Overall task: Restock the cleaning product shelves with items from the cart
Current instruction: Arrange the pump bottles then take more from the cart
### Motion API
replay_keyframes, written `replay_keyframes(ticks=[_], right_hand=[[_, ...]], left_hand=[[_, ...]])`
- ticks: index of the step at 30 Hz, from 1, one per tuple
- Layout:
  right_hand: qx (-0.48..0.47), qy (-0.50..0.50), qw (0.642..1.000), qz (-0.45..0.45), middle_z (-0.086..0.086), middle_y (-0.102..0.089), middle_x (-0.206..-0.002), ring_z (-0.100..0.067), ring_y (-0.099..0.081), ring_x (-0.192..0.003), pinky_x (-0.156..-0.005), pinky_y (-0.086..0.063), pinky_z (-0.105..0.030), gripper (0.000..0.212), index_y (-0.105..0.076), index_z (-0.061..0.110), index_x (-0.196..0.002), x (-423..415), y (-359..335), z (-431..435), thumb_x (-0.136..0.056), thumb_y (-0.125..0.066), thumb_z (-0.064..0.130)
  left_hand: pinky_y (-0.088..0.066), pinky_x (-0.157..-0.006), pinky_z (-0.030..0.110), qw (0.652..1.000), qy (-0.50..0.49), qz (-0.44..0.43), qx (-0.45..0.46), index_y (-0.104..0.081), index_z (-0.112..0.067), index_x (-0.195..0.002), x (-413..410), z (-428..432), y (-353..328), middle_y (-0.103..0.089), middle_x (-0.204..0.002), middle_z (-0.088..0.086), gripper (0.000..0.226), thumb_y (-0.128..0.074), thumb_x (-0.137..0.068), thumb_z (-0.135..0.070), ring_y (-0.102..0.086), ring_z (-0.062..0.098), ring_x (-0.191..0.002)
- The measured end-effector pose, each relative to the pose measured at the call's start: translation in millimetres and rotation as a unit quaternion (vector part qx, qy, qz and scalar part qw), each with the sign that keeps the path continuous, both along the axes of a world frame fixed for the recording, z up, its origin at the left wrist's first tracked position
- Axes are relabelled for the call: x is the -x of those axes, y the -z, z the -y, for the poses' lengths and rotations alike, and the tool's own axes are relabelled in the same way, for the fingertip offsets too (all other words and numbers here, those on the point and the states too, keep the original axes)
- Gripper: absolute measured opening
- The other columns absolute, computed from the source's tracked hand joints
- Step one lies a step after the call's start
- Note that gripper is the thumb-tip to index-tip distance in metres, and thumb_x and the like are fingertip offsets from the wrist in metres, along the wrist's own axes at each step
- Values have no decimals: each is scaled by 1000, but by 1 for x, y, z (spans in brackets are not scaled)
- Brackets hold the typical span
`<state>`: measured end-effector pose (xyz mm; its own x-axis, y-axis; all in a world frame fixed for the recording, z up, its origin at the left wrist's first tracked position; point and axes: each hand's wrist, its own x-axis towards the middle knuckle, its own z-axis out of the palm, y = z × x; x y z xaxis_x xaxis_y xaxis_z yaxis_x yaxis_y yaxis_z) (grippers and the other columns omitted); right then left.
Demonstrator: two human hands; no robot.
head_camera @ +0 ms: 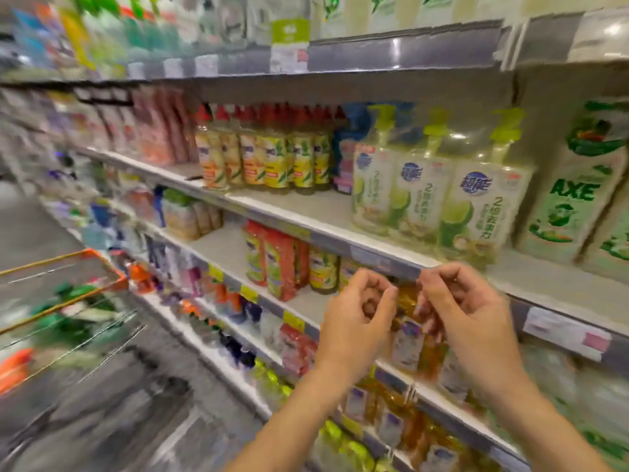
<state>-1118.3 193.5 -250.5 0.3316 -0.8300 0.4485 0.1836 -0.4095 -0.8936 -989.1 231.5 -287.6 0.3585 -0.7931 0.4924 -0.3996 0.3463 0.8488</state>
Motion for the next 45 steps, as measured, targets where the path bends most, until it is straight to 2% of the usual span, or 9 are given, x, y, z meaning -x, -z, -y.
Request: replay_keyframes(ticks=[8, 12, 19, 22, 30, 34, 38, 41, 45], right_hand=[[-25, -194, 981, -6, 0, -52, -52, -6, -42, -41, -39, -35, -15, 21, -53, 4, -76, -221, 32, -54, -88, -53, 21], [-57, -251, 966, -26, -1, -53, -52, -8, -41, -39, -37, -33, -19, 22, -53, 3, -76, -329, 48, -79, -91, -53, 20], [-105, -343, 928, -100, -3, -55, -56, -12, -44, -42, -38, -32, -20, 24, -57, 5, -84, -493, 78, -108, -96, -50, 25], [-97, -381, 909, -139, -5, -55, -58, -12, -45, -44, -39, -34, -19, 26, -59, 3, -86, -560, 93, -114, -96, -52, 26], [-99, -498, 838, -201, -3, -57, -61, -13, -50, -49, -42, -40, -23, 12, -60, 13, -87, -777, 123, -124, -92, -61, 24], [-12, -547, 795, -261, -1, -57, -71, -12, -52, -54, -47, -46, -28, 7, -59, 17, -89, -891, 154, -143, -90, -66, 17], [112, -554, 747, -350, 0, -58, -82, -11, -55, -68, -61, -45, -27, 20, -58, 14, -98, -993, 213, -170, -84, -73, 16], [235, -546, 682, -426, -10, -62, -111, -27, -59, -102, -88, -48, -37, 37, -58, 11, -115, -1061, 273, -191, -82, -74, 20], [408, -508, 568, -503, -9, -48, -138, -32, -48, -123, -94, -45, -41, 55, -43, 17, -137, -1117, 341, -220, -88, -65, 28]], left_hand=[[-55, -64, 46, 979, -197, -48, -21, -56, -30, -80, -201, -91, 29, -67, -66, 4, 18, -56, -83, -48, -64, 28, -62], [-54, -64, 34, 961, -274, -32, -38, -54, -28, -77, -300, -141, 35, -62, -62, -4, 14, -58, -88, -36, -61, 19, -59], [-56, -67, 42, 916, -386, -53, -98, -56, -27, -79, -434, -217, 46, -69, -69, 2, 13, -59, -90, -33, -66, 22, -65], [-55, -64, 34, 894, -426, -61, -121, -57, -23, -82, -492, -238, 59, -69, -70, 2, 13, -59, -94, -22, -67, 17, -65], [-56, -68, 46, 794, -560, -110, -211, -59, -26, -82, -668, -287, 108, -67, -67, -4, 10, -60, -91, -30, -67, 17, -65], [-55, -69, 38, 728, -618, -113, -273, -61, -25, -86, -748, -321, 132, -62, -68, -9, 6, -61, -90, -30, -62, 12, -64], [-53, -76, 35, 687, -602, -92, -396, -60, -22, -108, -821, -354, 164, -66, -93, -9, 18, -60, -91, -29, -63, 18, -88], [-49, -79, 35, 668, -548, -65, -499, -54, -20, -119, -883, -374, 200, -64, -114, -2, 30, -60, -91, -28, -60, 23, -105], [-48, -88, 44, 628, -438, -43, -642, -43, -19, -130, -960, -398, 266, -51, -132, 8, 48, -64, -88, -30, -52, 32, -117]])
